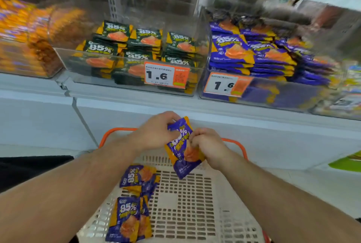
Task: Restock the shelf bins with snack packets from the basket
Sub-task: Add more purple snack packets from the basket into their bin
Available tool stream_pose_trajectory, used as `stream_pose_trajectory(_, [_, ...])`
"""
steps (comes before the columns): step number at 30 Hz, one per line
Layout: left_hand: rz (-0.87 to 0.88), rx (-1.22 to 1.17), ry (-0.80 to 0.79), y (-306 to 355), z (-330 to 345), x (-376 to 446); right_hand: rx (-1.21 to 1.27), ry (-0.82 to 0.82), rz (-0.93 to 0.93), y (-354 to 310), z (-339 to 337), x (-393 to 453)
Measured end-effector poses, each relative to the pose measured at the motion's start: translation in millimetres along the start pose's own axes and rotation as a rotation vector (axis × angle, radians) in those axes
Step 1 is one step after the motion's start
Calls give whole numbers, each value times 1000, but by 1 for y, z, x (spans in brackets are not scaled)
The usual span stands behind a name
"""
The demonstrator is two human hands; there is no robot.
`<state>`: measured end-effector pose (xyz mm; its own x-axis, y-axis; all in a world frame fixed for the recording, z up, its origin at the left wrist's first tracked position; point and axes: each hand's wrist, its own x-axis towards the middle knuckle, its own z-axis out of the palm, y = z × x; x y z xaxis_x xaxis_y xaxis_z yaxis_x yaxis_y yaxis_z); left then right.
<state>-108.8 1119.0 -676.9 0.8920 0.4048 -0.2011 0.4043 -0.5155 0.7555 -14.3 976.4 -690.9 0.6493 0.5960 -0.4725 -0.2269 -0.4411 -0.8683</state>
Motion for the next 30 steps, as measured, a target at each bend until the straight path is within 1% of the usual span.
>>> stream_pose_trajectory(2, [79, -65, 76, 19, -3, 1, -102, 31, -108, -15, -12, -9])
stream_pose_trajectory(5, [115, -209, 177, 46, -9, 1, -413, 85, -353, -29, -30, -22])
stream_pose_trajectory(7, [154, -268, 217, 65, -12, 1, -583, 165, -508, -35, -39, -33])
stream_pose_trajectory(9, [196, -301, 241, 82, -14, 1, -647, 258, -654, -37, -46, -41])
stream_pose_trajectory(11, [220, -311, 253, 97, -15, 4, -653, 343, -731, -38, -53, -44])
stream_pose_trajectory(14, [233, -293, 260, 118, -15, 10, -652, 429, -748, -44, -63, -48])
stream_pose_trajectory(18, [216, -336, 314, 140, -13, 17, -632, 483, -754, -54, -75, -50])
stream_pose_trajectory(21, [248, -365, 349, 153, -13, 24, -612, 559, -801, -63, -82, -52])
stream_pose_trajectory(24, [335, -443, 461, 167, -18, 30, -598, 659, -878, -73, -91, -50])
stream_pose_trajectory(26, [382, -519, 555, 177, -26, 36, -602, 724, -894, -82, -101, -47])
stream_pose_trajectory(28, [384, -435, 664, 185, -36, 48, -620, 771, -859, -93, -115, -45])
stream_pose_trajectory(30, [371, -258, 719, 191, -47, 66, -663, 819, -792, -109, -133, -39])
